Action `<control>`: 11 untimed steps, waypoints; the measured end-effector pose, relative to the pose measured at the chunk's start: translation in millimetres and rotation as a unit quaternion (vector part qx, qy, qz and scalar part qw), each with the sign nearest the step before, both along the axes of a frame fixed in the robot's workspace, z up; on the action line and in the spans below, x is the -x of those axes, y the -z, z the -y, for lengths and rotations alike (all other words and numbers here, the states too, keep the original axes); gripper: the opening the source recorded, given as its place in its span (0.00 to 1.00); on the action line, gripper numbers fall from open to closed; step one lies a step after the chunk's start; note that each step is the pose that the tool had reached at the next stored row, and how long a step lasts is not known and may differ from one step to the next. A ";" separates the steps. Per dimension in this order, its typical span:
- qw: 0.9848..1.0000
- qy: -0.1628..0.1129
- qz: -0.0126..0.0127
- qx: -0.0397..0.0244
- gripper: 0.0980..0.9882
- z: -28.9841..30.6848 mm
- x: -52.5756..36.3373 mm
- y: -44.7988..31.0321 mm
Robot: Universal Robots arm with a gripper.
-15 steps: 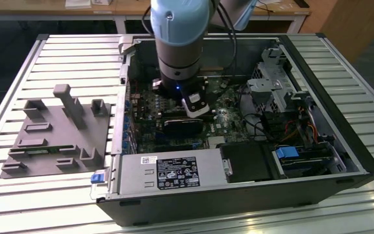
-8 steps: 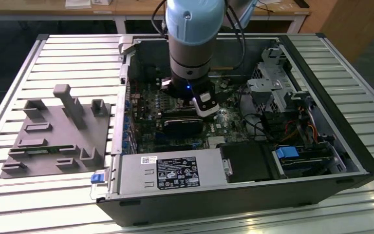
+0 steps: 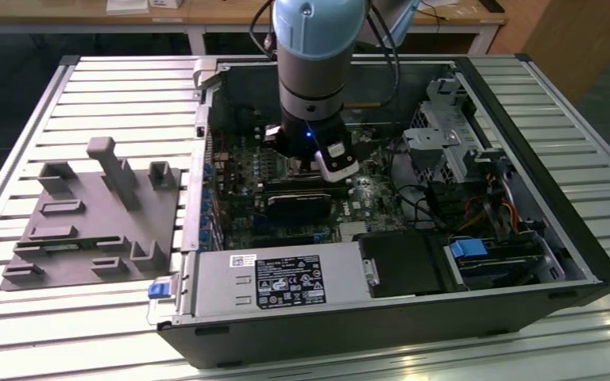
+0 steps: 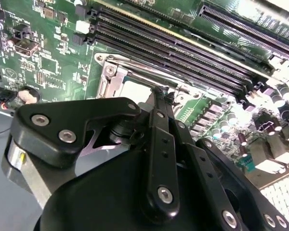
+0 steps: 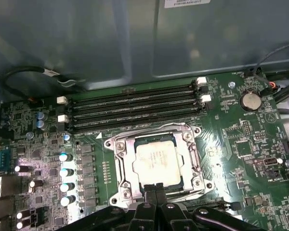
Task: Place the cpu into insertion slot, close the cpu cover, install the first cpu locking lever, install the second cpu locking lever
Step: 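Install the second cpu locking lever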
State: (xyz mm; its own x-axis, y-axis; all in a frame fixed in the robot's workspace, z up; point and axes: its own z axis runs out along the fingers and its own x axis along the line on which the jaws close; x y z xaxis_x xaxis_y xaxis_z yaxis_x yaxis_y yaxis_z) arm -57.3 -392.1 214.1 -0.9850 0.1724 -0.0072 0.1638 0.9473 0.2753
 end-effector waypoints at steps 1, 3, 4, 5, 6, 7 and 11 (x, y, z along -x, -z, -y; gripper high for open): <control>1.000 0.000 0.000 0.005 0.01 -1.9 -0.2 0.0; 1.000 0.000 0.000 0.014 0.01 -5.4 -0.8 0.0; 1.000 0.000 0.000 0.018 0.01 -7.2 -1.2 0.0; 1.000 0.000 0.000 0.021 0.01 -9.0 -1.8 0.0; 1.000 0.000 0.000 0.023 0.01 -10.8 -2.4 0.0; 1.000 0.000 0.000 0.025 0.01 -12.9 -3.0 -0.1; 0.999 0.000 0.000 0.033 0.01 -22.0 -5.0 -0.1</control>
